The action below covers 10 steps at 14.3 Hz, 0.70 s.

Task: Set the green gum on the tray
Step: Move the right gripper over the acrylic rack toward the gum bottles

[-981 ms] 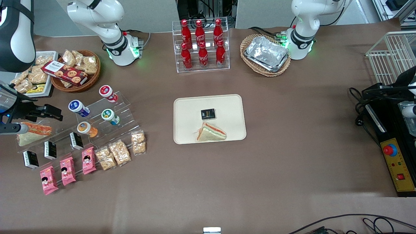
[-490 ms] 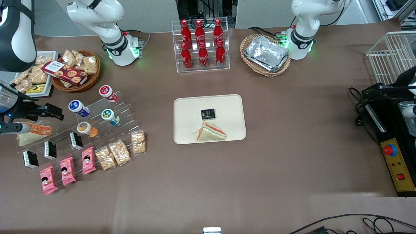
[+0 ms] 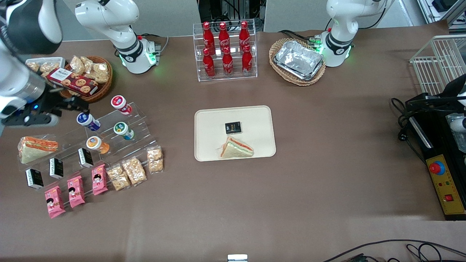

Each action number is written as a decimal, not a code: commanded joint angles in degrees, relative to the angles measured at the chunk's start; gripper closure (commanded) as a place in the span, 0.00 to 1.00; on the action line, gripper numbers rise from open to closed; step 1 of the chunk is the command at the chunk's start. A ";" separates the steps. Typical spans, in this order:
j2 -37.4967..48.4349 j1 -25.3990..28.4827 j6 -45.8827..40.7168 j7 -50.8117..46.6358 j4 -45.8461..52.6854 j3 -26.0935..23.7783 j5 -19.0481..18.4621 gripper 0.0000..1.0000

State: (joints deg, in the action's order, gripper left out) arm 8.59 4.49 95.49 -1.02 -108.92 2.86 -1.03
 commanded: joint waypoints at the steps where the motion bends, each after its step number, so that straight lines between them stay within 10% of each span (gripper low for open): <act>1: 7.04 0.61 1.45 -1.00 -7.43 0.21 1.99 0.00; 10: 10.40 0.61 5.83 -0.91 -14.20 -0.76 2.09 0.00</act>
State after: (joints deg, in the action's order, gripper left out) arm 17.96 5.19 96.89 -1.63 -119.08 2.19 -0.33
